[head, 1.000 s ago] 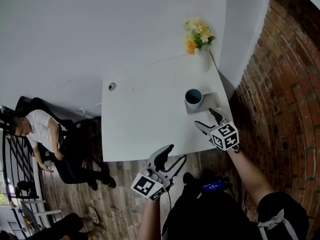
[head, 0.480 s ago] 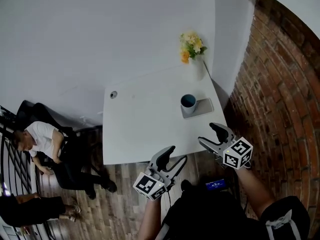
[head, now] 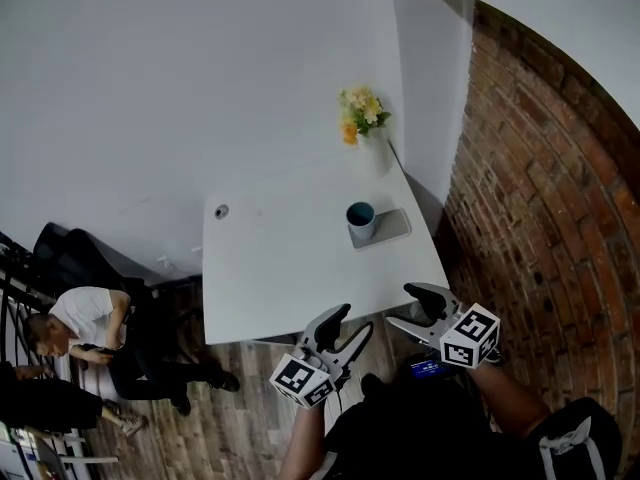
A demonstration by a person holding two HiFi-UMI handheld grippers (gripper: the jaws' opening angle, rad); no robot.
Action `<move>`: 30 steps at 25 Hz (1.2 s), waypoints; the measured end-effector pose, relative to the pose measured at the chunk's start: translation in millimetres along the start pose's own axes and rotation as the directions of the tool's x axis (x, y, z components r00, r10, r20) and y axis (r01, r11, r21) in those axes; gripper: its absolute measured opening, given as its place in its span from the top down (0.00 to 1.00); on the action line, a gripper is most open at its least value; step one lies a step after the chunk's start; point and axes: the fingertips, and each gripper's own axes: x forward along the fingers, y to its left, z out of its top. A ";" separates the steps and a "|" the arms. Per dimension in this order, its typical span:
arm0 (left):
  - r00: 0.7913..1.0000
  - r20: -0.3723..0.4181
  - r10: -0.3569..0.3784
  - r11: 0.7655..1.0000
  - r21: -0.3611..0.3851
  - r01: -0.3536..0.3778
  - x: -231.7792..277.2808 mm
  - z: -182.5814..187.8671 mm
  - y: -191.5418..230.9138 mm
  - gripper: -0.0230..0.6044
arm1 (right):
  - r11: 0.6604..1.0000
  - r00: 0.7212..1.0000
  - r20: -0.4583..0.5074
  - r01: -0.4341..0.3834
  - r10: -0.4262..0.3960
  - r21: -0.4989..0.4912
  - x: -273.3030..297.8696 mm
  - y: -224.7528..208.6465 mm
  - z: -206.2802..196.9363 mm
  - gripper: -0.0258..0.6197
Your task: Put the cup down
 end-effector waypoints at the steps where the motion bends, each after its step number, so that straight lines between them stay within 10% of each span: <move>1: 1.000 -0.002 -0.005 1.000 -0.003 0.005 0.1 -1.4 -3.2 0.58 | 1.000 1.000 -0.002 -0.004 0.004 0.008 -1.7 3.2 -2.4 0.46; 30: 1.000 0.006 -0.014 1.000 0.005 0.014 -8.2 1.1 -10.3 0.58 | 1.000 1.000 -0.024 0.019 -0.019 -0.024 3.5 10.8 -6.6 0.51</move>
